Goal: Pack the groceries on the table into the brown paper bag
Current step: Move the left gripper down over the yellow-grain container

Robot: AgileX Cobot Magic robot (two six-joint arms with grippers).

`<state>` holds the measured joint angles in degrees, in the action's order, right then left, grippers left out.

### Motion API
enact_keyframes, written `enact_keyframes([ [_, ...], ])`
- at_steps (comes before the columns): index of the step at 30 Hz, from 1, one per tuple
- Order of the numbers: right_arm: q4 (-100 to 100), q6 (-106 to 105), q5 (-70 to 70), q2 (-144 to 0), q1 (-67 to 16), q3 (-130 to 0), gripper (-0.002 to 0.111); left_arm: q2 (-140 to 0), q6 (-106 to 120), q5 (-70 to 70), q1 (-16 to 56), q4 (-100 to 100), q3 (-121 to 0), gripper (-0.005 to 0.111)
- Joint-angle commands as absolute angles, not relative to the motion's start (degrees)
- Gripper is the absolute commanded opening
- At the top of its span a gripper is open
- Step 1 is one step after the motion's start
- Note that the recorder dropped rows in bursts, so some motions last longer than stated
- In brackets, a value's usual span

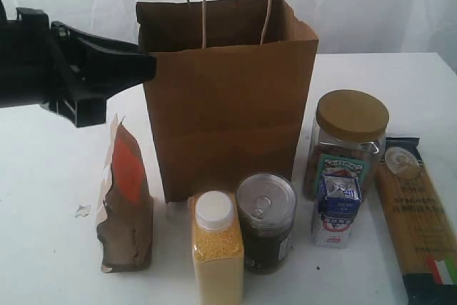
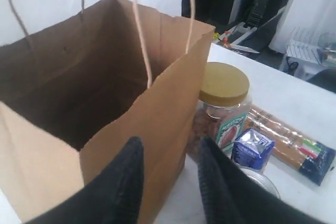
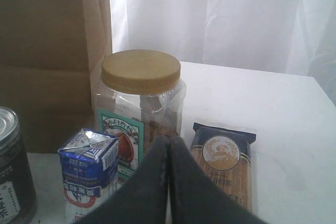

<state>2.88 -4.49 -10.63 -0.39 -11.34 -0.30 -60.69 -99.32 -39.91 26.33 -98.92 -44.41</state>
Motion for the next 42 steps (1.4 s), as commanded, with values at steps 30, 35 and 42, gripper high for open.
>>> enact_keyframes([
  [30,2.9,-4.3,-10.1,0.0,-10.9,0.0,0.0,-60.7,-56.2,16.9,68.0,-39.8,-46.5,0.072],
  [35,2.9,-4.3,-10.1,0.0,-10.9,0.0,0.0,-66.3,-39.8,31.2,67.3,-20.8,-55.1,0.08],
  [42,2.9,-4.3,-10.1,0.0,-10.9,0.0,0.0,-72.0,-38.9,39.0,64.1,-17.9,-66.4,0.084],
])
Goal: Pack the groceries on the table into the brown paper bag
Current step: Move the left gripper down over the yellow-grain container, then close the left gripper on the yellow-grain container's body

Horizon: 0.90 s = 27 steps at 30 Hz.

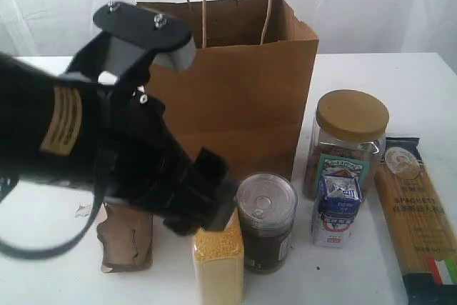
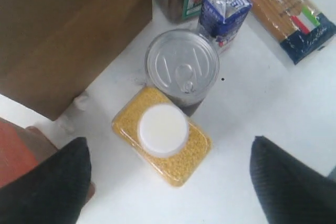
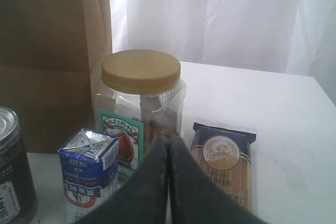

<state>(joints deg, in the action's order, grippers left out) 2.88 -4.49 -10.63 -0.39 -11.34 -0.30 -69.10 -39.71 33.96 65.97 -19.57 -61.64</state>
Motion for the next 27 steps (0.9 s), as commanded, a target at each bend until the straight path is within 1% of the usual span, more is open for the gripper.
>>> enact_keyframes([
  [1,2.9,-4.3,-10.1,0.0,-10.9,0.0,0.0,-73.1,-38.9,40.2,63.5,-17.3,-67.7,0.084],
  [5,2.9,-4.3,-10.1,0.0,-10.9,0.0,0.0,-77.2,-39.6,40.5,61.9,-13.5,-70.2,0.084],
  [17,2.9,-4.3,-10.1,0.0,-10.9,0.0,0.0,-83.9,-45.4,39.0,62.0,-10.9,-70.9,0.083],
  [27,2.9,-4.3,-10.1,0.0,-10.9,0.0,0.0,-86.8,-51.0,38.6,61.8,-16.3,-70.9,0.083],
])
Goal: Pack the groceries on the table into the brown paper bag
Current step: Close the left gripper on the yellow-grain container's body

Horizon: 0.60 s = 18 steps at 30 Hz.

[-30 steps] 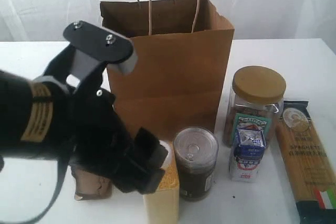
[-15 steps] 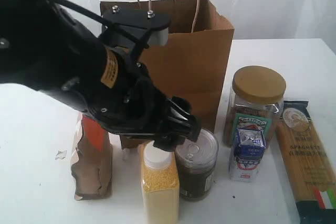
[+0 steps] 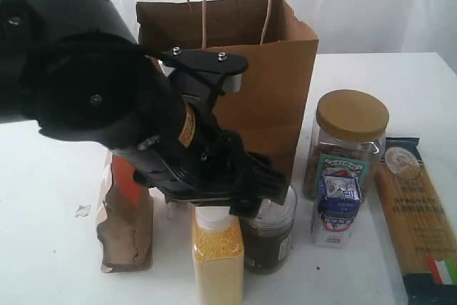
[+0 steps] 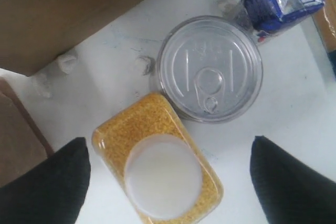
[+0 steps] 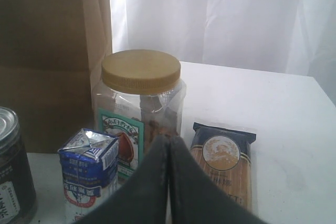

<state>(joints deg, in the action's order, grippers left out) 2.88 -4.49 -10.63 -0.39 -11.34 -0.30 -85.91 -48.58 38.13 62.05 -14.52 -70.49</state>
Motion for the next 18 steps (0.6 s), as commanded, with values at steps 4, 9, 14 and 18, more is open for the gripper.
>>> enact_keyframes([
  [4,2.9,-4.3,-10.1,0.0,-10.9,0.0,0.0,-88.7,-51.5,39.0,61.8,-16.5,-70.9,0.083],
  [9,2.9,-4.3,-10.1,0.0,-10.9,0.0,0.0,-90.8,-51.8,39.0,61.8,-16.6,-70.9,0.083],
  [14,2.9,-4.3,-10.1,0.0,-10.9,0.0,0.0,-91.4,-52.6,39.2,61.8,-16.1,-70.7,0.083],
  [18,2.9,-4.3,-10.1,0.0,-10.9,0.0,0.0,-91.4,-52.6,40.9,61.8,-15.8,-70.7,0.083],
])
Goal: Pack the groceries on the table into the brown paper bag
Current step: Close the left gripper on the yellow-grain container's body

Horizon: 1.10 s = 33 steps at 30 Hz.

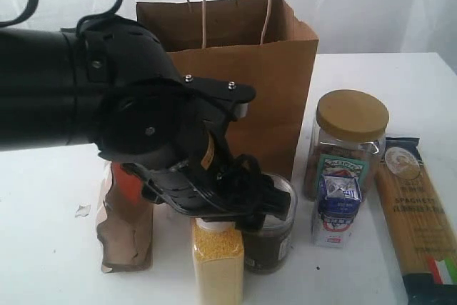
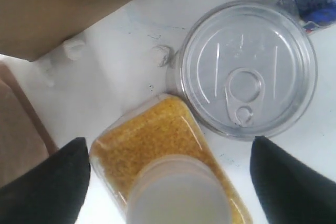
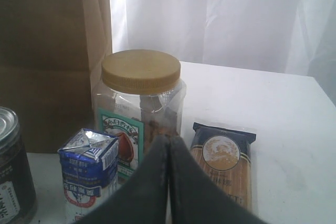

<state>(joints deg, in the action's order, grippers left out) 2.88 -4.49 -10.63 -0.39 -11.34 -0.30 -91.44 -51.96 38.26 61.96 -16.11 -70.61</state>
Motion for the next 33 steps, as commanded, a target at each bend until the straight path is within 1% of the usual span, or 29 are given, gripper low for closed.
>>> enact_keyframes([
  [1,2.9,-4.3,-10.1,0.0,-10.9,0.0,0.0,-91.4,-52.6,41.9,61.8,-15.8,-70.7,0.083],
  [6,2.9,-4.3,-10.1,0.0,-10.9,0.0,0.0,-91.4,-52.5,45.6,61.8,-15.5,-70.7,0.083],
  [12,2.9,-4.3,-10.1,0.0,-10.9,0.0,0.0,-91.4,-52.2,45.6,62.0,-15.5,-70.5,0.083],
  [28,2.9,-4.3,-10.1,0.0,-10.9,0.0,0.0,-91.5,-52.2,33.4,61.8,-16.5,-60.6,0.083],
  [30,2.9,-4.3,-10.1,0.0,-10.9,0.0,0.0,-91.5,-52.2,31.5,61.8,-17.7,-59.8,0.077],
  [33,2.9,-4.3,-10.1,0.0,-10.9,0.0,0.0,-91.5,-52.2,30.6,61.8,-20.0,-59.6,0.058],
])
